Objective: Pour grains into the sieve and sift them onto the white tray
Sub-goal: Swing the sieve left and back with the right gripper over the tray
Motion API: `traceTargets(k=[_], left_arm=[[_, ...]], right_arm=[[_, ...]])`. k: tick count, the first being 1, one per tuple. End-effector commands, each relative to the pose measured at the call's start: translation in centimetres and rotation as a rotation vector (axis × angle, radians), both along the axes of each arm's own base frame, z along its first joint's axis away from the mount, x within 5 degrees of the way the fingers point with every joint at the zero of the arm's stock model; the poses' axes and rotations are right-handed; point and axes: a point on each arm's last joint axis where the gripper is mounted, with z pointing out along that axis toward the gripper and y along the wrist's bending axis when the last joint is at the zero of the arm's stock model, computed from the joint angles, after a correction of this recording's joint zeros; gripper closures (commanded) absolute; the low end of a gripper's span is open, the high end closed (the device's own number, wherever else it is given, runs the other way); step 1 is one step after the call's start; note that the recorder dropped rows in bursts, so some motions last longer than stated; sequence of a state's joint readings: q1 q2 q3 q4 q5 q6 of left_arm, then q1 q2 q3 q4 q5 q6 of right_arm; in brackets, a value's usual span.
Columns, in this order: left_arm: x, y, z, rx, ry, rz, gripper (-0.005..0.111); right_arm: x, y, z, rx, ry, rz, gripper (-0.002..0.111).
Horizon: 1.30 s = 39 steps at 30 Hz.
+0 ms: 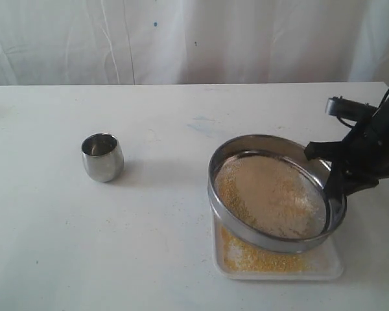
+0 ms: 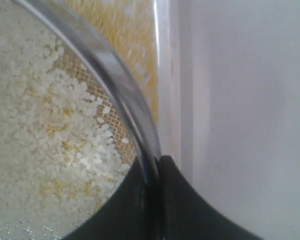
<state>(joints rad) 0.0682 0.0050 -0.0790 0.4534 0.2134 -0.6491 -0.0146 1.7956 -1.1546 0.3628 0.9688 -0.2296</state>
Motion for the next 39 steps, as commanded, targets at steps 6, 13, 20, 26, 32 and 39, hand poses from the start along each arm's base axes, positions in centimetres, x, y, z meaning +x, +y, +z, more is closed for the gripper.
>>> traceTargets(k=[6,13,20,26,32,39], left_arm=[[0.0,0.0,0.0,0.005,-0.007,0.0,0.107],[0.0,0.0,0.0,0.005,-0.007,0.0,0.107],[0.0,0.0,0.0,0.005,-0.007,0.0,0.107],[0.0,0.0,0.0,0.005,-0.007,0.0,0.107],[0.0,0.0,0.0,0.005,-0.007,0.0,0.107],[0.0,0.0,0.0,0.005,-0.007,0.0,0.107]], right_arm=[[1.8,0.3,2.0,0.026,-0.096,-0.051,0.108],[2.4,1.6,2.4,0.01,-0.157,-0.013,0.108],[0.7,2.6,1.3,0.039,0.069,0.06,0.108],[3.3,2.5,2.1,-0.011,-0.141,-0.023,0.108],[1.6,1.5,1.1,-0.162,-0.015,0.013,0.108],[1.5,1.8,2.3,-0.202,-0.071,0.009,0.108]])
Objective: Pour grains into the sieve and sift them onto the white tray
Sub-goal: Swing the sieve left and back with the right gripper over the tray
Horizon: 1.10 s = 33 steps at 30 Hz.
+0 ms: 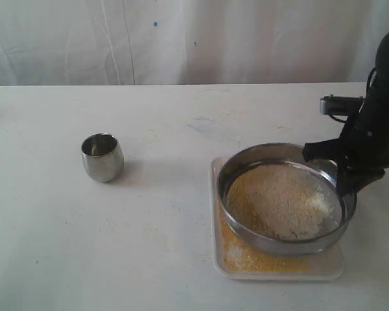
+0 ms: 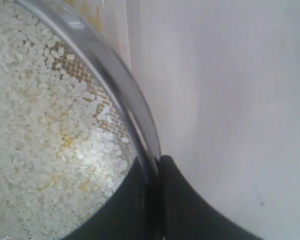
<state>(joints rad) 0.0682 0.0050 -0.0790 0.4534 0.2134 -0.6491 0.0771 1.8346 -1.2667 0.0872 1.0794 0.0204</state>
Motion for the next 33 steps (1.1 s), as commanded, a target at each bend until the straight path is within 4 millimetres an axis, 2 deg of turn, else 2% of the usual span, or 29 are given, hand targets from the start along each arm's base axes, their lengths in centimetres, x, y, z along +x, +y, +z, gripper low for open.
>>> traceTargets(k=[1,3,5,7,11,13,15,16,18,20,22,24,26,28,31,33], left_arm=[[0.0,0.0,0.0,0.005,-0.007,0.0,0.107],[0.0,0.0,0.0,0.005,-0.007,0.0,0.107],[0.0,0.0,0.0,0.005,-0.007,0.0,0.107],[0.0,0.0,0.0,0.005,-0.007,0.0,0.107],[0.0,0.0,0.0,0.005,-0.007,0.0,0.107],[0.0,0.0,0.0,0.005,-0.007,0.0,0.107],[0.0,0.0,0.0,0.005,-0.007,0.0,0.107],[0.0,0.0,0.0,0.005,-0.007,0.0,0.107],[0.0,0.0,0.0,0.005,-0.007,0.0,0.107],[0.0,0.0,0.0,0.005,-0.007,0.0,0.107],[0.0,0.0,0.0,0.005,-0.007,0.0,0.107],[0.0,0.0,0.0,0.005,-0.007,0.0,0.107],[0.0,0.0,0.0,0.005,-0.007,0.0,0.107],[0.0,0.0,0.0,0.005,-0.007,0.0,0.107],[0.0,0.0,0.0,0.005,-0.007,0.0,0.107],[0.0,0.0,0.0,0.005,-0.007,0.0,0.107]], right_arm=[[1.2,0.7,1.8,0.022,-0.226,0.014,0.108],[1.6,0.7,1.9,0.028,-0.255,-0.013,0.108],[-0.1,0.8,1.2,0.037,-0.086,-0.007,0.108],[-1.0,1.0,0.3,0.039,-0.039,0.035,0.108],[0.9,0.9,-0.6,0.038,-0.243,0.02,0.108],[1.3,0.8,-0.8,0.078,-0.238,-0.025,0.108],[0.2,1.3,-1.1,0.149,-0.12,-0.039,0.108],[-0.7,1.7,-1.1,0.184,-0.066,0.007,0.108],[-1.4,2.6,-1.1,0.229,-0.093,0.084,0.108],[-0.2,2.6,-0.5,0.221,-0.226,0.063,0.108],[0.9,2.1,-0.1,0.21,-0.286,-0.008,0.108],[0.6,1.9,0.0,0.225,-0.214,-0.033,0.108],[-0.9,2.0,-0.3,0.228,-0.087,0.026,0.108],[-1.4,2.2,-0.5,0.222,-0.093,0.073,0.108],[0.4,1.7,-0.3,0.191,-0.25,0.03,0.108],[0.9,1.5,-0.3,0.199,-0.246,-0.026,0.108]])
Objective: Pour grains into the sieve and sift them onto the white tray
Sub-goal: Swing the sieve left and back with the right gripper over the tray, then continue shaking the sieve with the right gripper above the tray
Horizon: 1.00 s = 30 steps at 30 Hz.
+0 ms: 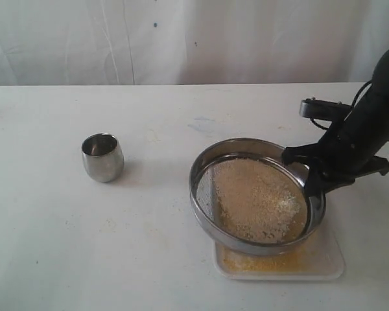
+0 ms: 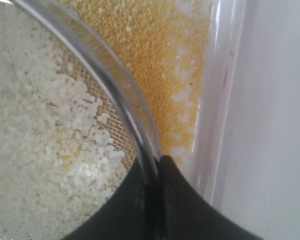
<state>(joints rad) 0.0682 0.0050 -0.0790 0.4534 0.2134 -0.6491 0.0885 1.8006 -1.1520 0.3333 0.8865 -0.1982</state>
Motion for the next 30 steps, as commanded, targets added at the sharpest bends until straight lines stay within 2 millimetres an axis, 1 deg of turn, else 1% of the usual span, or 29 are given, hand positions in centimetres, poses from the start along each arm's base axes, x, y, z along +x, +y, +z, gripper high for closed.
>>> traceTargets(k=[1,3,4,5,6,8,9,10,11,12,13,15,17,19,20,21,23,25,26,28,30], left_arm=[[0.0,0.0,0.0,0.005,-0.007,0.0,0.107],[0.0,0.0,0.0,0.005,-0.007,0.0,0.107],[0.0,0.0,0.0,0.005,-0.007,0.0,0.107],[0.0,0.0,0.0,0.005,-0.007,0.0,0.107],[0.0,0.0,0.0,0.005,-0.007,0.0,0.107],[0.0,0.0,0.0,0.005,-0.007,0.0,0.107],[0.0,0.0,0.0,0.005,-0.007,0.0,0.107],[0.0,0.0,0.0,0.005,-0.007,0.0,0.107],[0.0,0.0,0.0,0.005,-0.007,0.0,0.107],[0.0,0.0,0.0,0.005,-0.007,0.0,0.107],[0.0,0.0,0.0,0.005,-0.007,0.0,0.107],[0.0,0.0,0.0,0.005,-0.007,0.0,0.107],[0.0,0.0,0.0,0.005,-0.007,0.0,0.107],[0.0,0.0,0.0,0.005,-0.007,0.0,0.107],[0.0,0.0,0.0,0.005,-0.007,0.0,0.107],[0.0,0.0,0.0,0.005,-0.007,0.0,0.107],[0.0,0.0,0.0,0.005,-0.007,0.0,0.107],[0.0,0.0,0.0,0.005,-0.007,0.0,0.107],[0.0,0.0,0.0,0.005,-0.007,0.0,0.107],[0.0,0.0,0.0,0.005,-0.007,0.0,0.107],[0.0,0.0,0.0,0.005,-0.007,0.0,0.107]], right_arm=[[1.1,-0.3,0.7,0.033,-0.034,-0.099,0.108],[-0.2,0.0,0.4,0.035,0.073,-0.032,0.108],[-0.8,0.1,0.3,0.033,0.089,0.013,0.108],[-0.9,0.3,0.4,0.03,0.071,0.027,0.108],[-0.6,0.3,0.5,0.024,0.033,0.031,0.108],[1.0,-0.2,1.2,-0.003,-0.118,-0.01,0.108],[1.5,-0.5,1.4,-0.005,-0.151,-0.049,0.108],[1.9,-0.8,1.7,0.007,-0.148,-0.099,0.108],[1.8,-0.7,1.6,0.017,-0.106,-0.112,0.108],[1.1,-0.6,1.6,0.023,-0.03,-0.089,0.108],[0.2,-0.4,1.5,0.026,0.051,-0.04,0.108],[-1.0,0.2,1.2,0.023,0.108,0.055,0.108],[-0.6,0.2,1.2,0.011,0.043,0.061,0.108],[0.9,-0.2,1.6,-0.016,-0.081,0.011,0.108],[1.3,-0.5,1.6,-0.022,-0.095,-0.021,0.108],[1.5,-0.5,1.5,-0.016,-0.082,-0.049,0.108],[0.7,-0.4,1.3,-0.009,0.019,-0.041,0.108],[-0.8,0.0,0.8,-0.012,0.136,0.044,0.108],[-1.2,0.1,0.6,-0.015,0.146,0.079,0.108],[-0.8,0.1,0.5,-0.035,0.092,0.083,0.108],[0.3,-0.2,0.7,-0.071,-0.021,0.049,0.108]])
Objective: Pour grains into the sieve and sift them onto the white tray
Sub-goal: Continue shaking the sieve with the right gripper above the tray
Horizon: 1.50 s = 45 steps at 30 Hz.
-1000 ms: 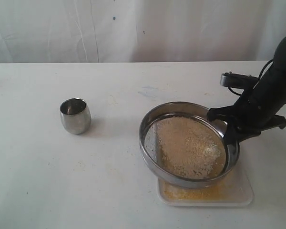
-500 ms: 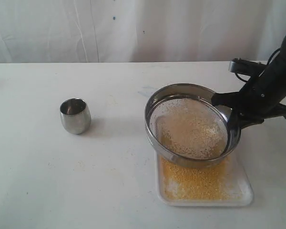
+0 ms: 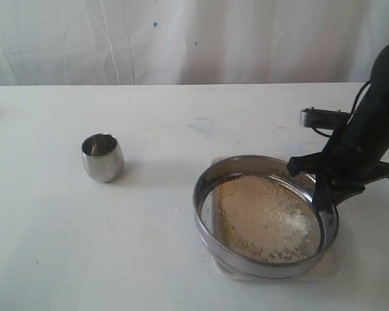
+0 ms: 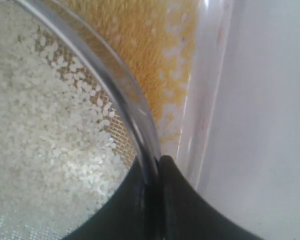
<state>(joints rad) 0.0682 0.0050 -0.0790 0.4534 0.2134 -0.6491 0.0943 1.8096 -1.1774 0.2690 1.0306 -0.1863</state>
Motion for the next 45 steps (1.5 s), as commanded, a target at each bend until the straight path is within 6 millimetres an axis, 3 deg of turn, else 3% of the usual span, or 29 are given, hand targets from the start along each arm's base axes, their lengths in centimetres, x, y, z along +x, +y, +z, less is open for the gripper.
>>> traceTargets(k=[1,4,8,11,14,16,19,22,25,28,30,32,35,39,45], left_arm=[[0.0,0.0,0.0,0.005,-0.007,0.0,0.107],[0.0,0.0,0.0,0.005,-0.007,0.0,0.107],[0.0,0.0,0.0,0.005,-0.007,0.0,0.107],[0.0,0.0,0.0,0.005,-0.007,0.0,0.107],[0.0,0.0,0.0,0.005,-0.007,0.0,0.107],[0.0,0.0,0.0,0.005,-0.007,0.0,0.107],[0.0,0.0,0.0,0.005,-0.007,0.0,0.107],[0.0,0.0,0.0,0.005,-0.007,0.0,0.107],[0.0,0.0,0.0,0.005,-0.007,0.0,0.107],[0.0,0.0,0.0,0.005,-0.007,0.0,0.107],[0.0,0.0,0.0,0.005,-0.007,0.0,0.107],[0.0,0.0,0.0,0.005,-0.006,0.001,0.107],[0.0,0.0,0.0,0.005,-0.008,0.0,0.107],[0.0,0.0,0.0,0.005,-0.008,0.0,0.107],[0.0,0.0,0.0,0.005,-0.008,0.0,0.107]], right_arm=[[1.7,-0.4,0.7,-0.042,-0.19,-0.048,0.108],[1.5,-0.5,0.8,-0.042,-0.141,-0.104,0.108],[-0.4,-0.1,0.4,-0.04,-0.001,0.015,0.108],[1.1,-0.5,0.7,-0.072,-0.152,0.004,0.108],[2.1,-1.1,1.1,-0.076,-0.224,-0.117,0.108],[1.3,-1.0,0.9,-0.071,-0.126,-0.123,0.108],[-0.6,-0.2,0.4,-0.071,0.023,0.016,0.108],[0.2,-0.2,0.6,-0.072,-0.061,0.018,0.108],[1.8,-0.7,1.2,-0.059,-0.189,-0.121,0.108],[0.2,0.1,1.2,-0.039,-0.046,-0.013,0.108],[0.8,0.0,1.3,-0.055,-0.115,0.007,0.108],[2.4,-0.8,1.8,-0.077,-0.255,-0.084,0.108],[1.3,-0.8,1.2,-0.081,-0.162,-0.076,0.108],[0.1,-0.8,0.4,-0.069,-0.245,-0.098,0.108],[-0.7,-0.9,-0.1,-0.073,-0.231,-0.1,0.108]])
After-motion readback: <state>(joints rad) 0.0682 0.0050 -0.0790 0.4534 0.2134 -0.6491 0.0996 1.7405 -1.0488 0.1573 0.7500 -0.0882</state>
